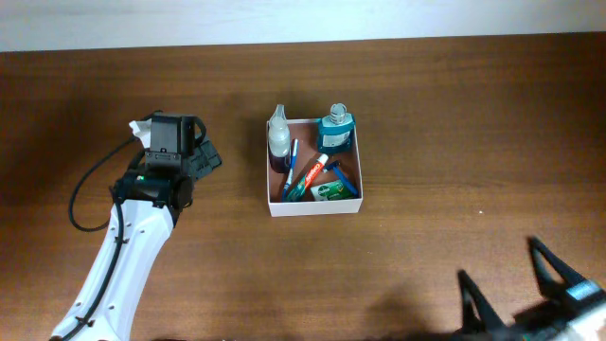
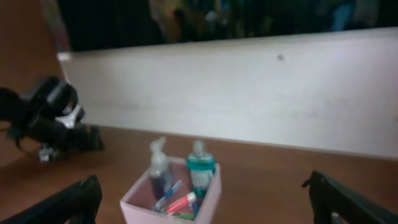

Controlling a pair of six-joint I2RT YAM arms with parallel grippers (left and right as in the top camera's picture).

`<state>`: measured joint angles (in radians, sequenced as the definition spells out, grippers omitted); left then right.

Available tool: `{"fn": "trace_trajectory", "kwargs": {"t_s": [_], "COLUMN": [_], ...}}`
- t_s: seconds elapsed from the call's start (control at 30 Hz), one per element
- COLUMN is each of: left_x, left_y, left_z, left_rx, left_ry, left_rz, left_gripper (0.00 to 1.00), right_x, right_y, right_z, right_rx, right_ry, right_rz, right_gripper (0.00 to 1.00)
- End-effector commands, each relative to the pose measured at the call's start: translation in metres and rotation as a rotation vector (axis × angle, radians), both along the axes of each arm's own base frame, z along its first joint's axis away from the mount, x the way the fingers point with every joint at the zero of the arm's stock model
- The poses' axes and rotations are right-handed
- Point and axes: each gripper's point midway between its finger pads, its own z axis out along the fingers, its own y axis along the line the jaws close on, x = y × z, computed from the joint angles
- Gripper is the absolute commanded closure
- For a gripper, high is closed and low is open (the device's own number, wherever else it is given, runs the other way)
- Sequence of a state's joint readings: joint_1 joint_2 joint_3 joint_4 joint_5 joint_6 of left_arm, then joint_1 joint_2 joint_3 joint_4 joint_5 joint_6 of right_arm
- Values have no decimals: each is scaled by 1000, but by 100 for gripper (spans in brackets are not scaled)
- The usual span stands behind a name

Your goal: Pack container

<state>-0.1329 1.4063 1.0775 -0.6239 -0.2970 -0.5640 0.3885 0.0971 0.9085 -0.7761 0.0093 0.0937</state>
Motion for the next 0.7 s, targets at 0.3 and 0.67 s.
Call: {"fn": "trace_trajectory", "kwargs": {"t_s": [0.3,0.67], "left_x": [1,1], "left_y": [4,4], "left_z": [8,8], "left_rx": [16,16], "left_ry": [-21,-21], "left_rz": [6,6], "left_gripper": [1,1], "right_x": [53,101], "right_y": [20,44], "right_z": [-71,-117], "right_rx": [-46,29], "right_ry": [92,-98], "right_rz": [-8,16], "right_gripper": [1,1]}}
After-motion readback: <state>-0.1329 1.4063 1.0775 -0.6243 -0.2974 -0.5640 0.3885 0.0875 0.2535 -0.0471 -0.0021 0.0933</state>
